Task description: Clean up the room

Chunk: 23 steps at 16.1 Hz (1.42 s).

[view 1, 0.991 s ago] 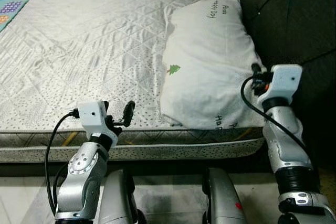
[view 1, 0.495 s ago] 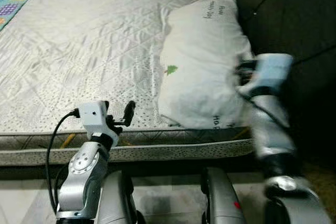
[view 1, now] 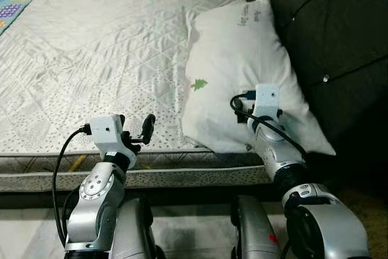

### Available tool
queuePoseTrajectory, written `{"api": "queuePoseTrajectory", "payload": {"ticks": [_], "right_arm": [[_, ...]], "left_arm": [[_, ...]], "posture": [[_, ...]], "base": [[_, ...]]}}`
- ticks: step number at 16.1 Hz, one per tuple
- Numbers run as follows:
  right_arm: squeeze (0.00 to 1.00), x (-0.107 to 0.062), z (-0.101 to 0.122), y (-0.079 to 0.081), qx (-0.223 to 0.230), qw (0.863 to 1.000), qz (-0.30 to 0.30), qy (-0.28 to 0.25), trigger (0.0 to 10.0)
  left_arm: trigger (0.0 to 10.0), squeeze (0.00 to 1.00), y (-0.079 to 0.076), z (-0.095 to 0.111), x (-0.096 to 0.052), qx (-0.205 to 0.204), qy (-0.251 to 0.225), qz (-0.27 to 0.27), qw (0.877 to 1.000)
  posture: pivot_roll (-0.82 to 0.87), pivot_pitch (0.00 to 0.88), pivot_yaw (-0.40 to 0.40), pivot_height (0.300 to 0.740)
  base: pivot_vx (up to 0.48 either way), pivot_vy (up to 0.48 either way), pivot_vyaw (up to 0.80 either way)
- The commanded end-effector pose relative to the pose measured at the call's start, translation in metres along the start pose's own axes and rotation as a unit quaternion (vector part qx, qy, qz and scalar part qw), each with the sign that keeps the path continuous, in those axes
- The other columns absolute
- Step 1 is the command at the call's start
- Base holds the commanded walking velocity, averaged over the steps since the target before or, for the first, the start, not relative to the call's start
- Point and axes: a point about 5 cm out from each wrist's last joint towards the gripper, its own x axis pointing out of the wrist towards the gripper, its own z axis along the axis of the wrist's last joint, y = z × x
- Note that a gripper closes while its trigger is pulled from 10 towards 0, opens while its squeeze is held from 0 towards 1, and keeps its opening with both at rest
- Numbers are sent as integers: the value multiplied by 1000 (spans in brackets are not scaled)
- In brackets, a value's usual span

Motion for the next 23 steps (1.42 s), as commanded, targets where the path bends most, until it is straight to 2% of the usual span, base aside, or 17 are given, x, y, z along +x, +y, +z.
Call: {"api": "queuePoseTrajectory", "payload": {"ticks": [1,2,3,4,5,6,8,9,10,14,17,19,23], "right_arm": [[1000,-7,-38,0,18,997,-4,81,10000],[1000,-5,-32,-1,26,998,-9,63,10000],[925,-2,-16,-2,45,999,-8,25,10000],[325,0,4,-2,61,998,-1,-27,10000],[0,1,25,0,81,993,12,-81,10000],[0,0,42,1,90,988,24,-122,10000],[0,-4,61,4,84,982,50,-164,10000],[0,-15,71,2,73,973,69,-207,10000],[0,-22,71,-3,69,971,69,-220,10000],[0,-40,67,-20,93,964,57,-241,10000],[0,-43,68,-18,111,964,56,-237,10000],[0,-45,75,-17,113,961,63,-244,10000],[0,-49,74,-21,110,963,59,-237,10000]], "left_arm": [[10000,0,6,3,-2,9,-5,11,1000],[10000,0,6,3,-2,9,-5,11,1000],[10000,0,7,3,1,10,-6,10,1000],[10000,0,7,4,3,12,-9,9,1000],[10000,0,6,6,5,15,-15,10,1000],[10000,0,6,8,8,16,-21,11,1000],[10000,0,6,12,10,14,-35,17,999],[10000,0,8,15,11,14,-44,24,999],[10000,0,10,16,12,14,-47,29,998],[10000,0,13,24,17,15,-73,35,997],[10000,0,16,26,19,11,-80,41,996],[10000,0,15,26,21,10,-85,43,995],[10000,0,14,24,19,8,-88,42,995]], "posture": [[-98,103,50,551],[-102,99,54,551],[-110,90,57,551],[-115,83,61,551],[-119,75,62,551],[-122,64,62,551],[-123,48,59,551],[-138,28,60,551],[-147,18,60,551],[-158,0,58,551],[-169,0,52,591],[-170,0,50,615],[-179,0,48,654]], "base": [[0,0,0],[0,0,0],[0,0,0],[0,0,0],[0,0,0],[0,0,0],[0,0,0],[0,0,0],[0,0,0],[0,0,0],[0,0,0],[0,0,0],[0,0,0]]}}
